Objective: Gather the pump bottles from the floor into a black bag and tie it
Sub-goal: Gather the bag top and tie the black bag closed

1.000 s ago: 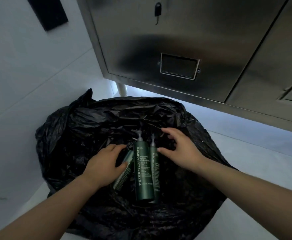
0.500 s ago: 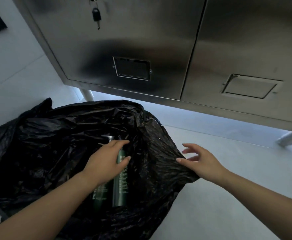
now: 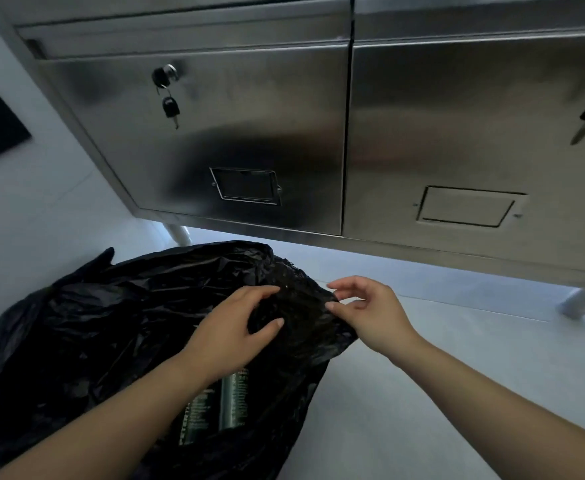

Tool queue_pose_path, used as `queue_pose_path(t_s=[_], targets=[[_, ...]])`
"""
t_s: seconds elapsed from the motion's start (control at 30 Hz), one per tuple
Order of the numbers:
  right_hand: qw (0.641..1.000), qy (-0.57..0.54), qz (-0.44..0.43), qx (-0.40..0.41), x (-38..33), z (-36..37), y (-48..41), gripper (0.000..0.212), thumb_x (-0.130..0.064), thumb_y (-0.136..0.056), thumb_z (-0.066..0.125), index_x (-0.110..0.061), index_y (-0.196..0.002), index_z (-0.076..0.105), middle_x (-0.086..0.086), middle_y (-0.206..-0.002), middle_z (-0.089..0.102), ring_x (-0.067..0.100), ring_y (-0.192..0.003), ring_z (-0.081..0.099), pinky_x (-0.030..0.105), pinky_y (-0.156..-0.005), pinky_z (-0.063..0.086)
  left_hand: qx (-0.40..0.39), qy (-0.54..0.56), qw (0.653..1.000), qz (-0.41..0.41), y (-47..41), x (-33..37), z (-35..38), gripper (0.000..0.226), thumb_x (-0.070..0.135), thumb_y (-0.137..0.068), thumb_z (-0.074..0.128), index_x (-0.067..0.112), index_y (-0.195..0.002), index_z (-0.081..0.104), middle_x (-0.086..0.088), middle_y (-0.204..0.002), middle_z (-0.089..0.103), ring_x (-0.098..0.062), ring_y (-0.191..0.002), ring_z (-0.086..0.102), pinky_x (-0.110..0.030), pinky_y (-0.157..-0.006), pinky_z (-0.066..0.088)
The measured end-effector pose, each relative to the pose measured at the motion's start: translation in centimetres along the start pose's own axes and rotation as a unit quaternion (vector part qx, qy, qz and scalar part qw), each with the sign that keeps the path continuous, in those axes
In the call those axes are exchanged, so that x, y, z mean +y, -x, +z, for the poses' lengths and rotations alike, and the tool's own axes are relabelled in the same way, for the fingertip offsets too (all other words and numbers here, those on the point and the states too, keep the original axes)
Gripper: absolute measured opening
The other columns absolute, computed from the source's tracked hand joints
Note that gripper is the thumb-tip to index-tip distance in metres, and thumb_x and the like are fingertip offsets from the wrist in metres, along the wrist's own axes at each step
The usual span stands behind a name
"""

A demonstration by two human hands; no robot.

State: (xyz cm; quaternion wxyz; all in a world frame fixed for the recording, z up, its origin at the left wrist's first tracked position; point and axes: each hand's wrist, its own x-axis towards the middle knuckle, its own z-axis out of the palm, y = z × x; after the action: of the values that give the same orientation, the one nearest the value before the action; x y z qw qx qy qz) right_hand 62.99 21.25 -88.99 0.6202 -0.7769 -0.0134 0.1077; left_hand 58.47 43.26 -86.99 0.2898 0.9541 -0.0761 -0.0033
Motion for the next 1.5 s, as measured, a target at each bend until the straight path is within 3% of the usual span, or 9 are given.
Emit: queue_pose_path(t_s=[0.17,0.47,0.63,0.8,0.9,1.0,1.2,1.37,1.5], targets=[[0.997,-0.061,-0.028,-0.031,-1.6,2.5,-2.0,0.020,-0.010,-0.077,0.073,-0.023,-0.091,0.067,-0.004,-0.085,0.064,0.013,-0.058,0.059,0.021,-0.059,0.051,0.006,0.110,0.991,-0.070,0.3,1.2,-0.7,0.037,0.046,-0.080,0.065,0.048,-0.116,0.056,0.023,-0.109,0.059,0.006,-0.101,0.056,-0.011,-0.080,0.046],[0.991,-0.112,-0.037,-0.059,-1.5,4.1,-3.0,0.019,-0.010,-0.076,0.074,-0.023,-0.089,0.068,-0.004,-0.085,0.066,0.010,-0.061,0.061,0.014,-0.062,0.049,-0.016,0.256,0.952,-0.167,1.8,1.4,0.8,0.020,0.035,-0.072,0.073,0.038,-0.092,0.071,0.013,-0.085,0.070,-0.006,-0.077,0.065,-0.017,-0.071,0.049],[0.993,-0.100,-0.026,-0.052,-1.1,3.3,-3.1,0.019,-0.009,-0.077,0.073,-0.024,-0.088,0.067,-0.003,-0.085,0.066,0.009,-0.056,0.061,0.022,-0.056,0.052,0.025,0.303,0.939,-0.160,1.3,0.5,1.9,0.026,0.001,-0.083,0.067,0.026,-0.077,0.072,0.006,-0.069,0.069,-0.014,-0.068,0.062,-0.023,-0.068,0.050],[0.987,0.094,-0.096,-0.088,-1.1,3.4,-2.6,0.037,-0.020,-0.082,0.068,-0.041,-0.111,0.059,-0.018,-0.124,0.041,-0.004,-0.110,0.048,0.017,-0.089,0.040,0.050,0.326,0.935,-0.131,1.0,-1.7,-2.1,0.025,-0.002,-0.081,0.068,0.022,-0.084,0.073,-0.003,-0.076,0.069,-0.018,-0.070,0.062,-0.022,-0.072,0.052],[0.980,0.091,-0.100,-0.147,-2.9,5.9,-2.2,0.029,-0.024,-0.089,0.059,-0.040,-0.113,0.063,-0.023,-0.132,0.045,-0.009,-0.122,0.040,0.016,-0.100,0.029,0.059,0.364,0.920,-0.132,1.6,-3.8,-5.1,0.028,-0.003,-0.080,0.069,0.025,-0.081,0.075,0.000,-0.073,0.071,-0.012,-0.069,0.064,-0.015,-0.067,0.053],[0.982,0.044,-0.096,-0.154,-5.0,9.5,-1.4,0.021,-0.027,-0.092,0.055,-0.037,-0.100,0.071,-0.020,-0.114,0.065,-0.010,-0.111,0.053,0.009,-0.091,0.038,0.069,0.403,0.897,-0.170,2.2,-6.2,-7.3,0.019,0.010,-0.083,0.069,0.027,-0.083,0.077,-0.001,-0.079,0.074,-0.007,-0.069,0.067,-0.019,-0.057,0.052],[0.984,0.089,-0.113,-0.109,-6.0,16.3,0.6,0.009,-0.025,-0.081,0.071,-0.034,-0.082,0.074,-0.018,-0.083,0.073,-0.002,-0.080,0.067,0.010,-0.071,0.048,0.046,0.429,0.884,-0.179,2.0,-11.3,-10.0,0.011,0.013,-0.086,0.067,0.021,-0.086,0.074,-0.006,-0.085,0.071,-0.012,-0.075,0.066,-0.038,-0.070,0.056],[0.982,0.136,-0.123,0.036,-6.6,18.9,-0.6,0.011,-0.022,-0.078,0.073,-0.028,-0.070,0.073,-0.011,-0.070,0.072,0.003,-0.065,0.066,0.013,-0.062,0.049,-0.037,0.505,0.846,-0.170,0.7,-13.8,-9.8,0.010,0.021,-0.087,0.066,0.024,-0.096,0.069,0.005,-0.087,0.071,-0.001,-0.071,0.066,-0.018,-0.056,0.053],[0.981,0.158,-0.111,0.024,-9.0,19.4,-1.6,0.010,-0.017,-0.079,0.072,-0.025,-0.073,0.073,-0.007,-0.070,0.072,0.005,-0.066,0.066,0.016,-0.063,0.050,-0.033,0.470,0.870,-0.148,-0.8,-13.2,-9.3,0.029,0.038,-0.078,0.072,0.026,-0.104,0.066,0.009,-0.089,0.070,0.004,-0.071,0.064,-0.014,-0.052,0.049]])
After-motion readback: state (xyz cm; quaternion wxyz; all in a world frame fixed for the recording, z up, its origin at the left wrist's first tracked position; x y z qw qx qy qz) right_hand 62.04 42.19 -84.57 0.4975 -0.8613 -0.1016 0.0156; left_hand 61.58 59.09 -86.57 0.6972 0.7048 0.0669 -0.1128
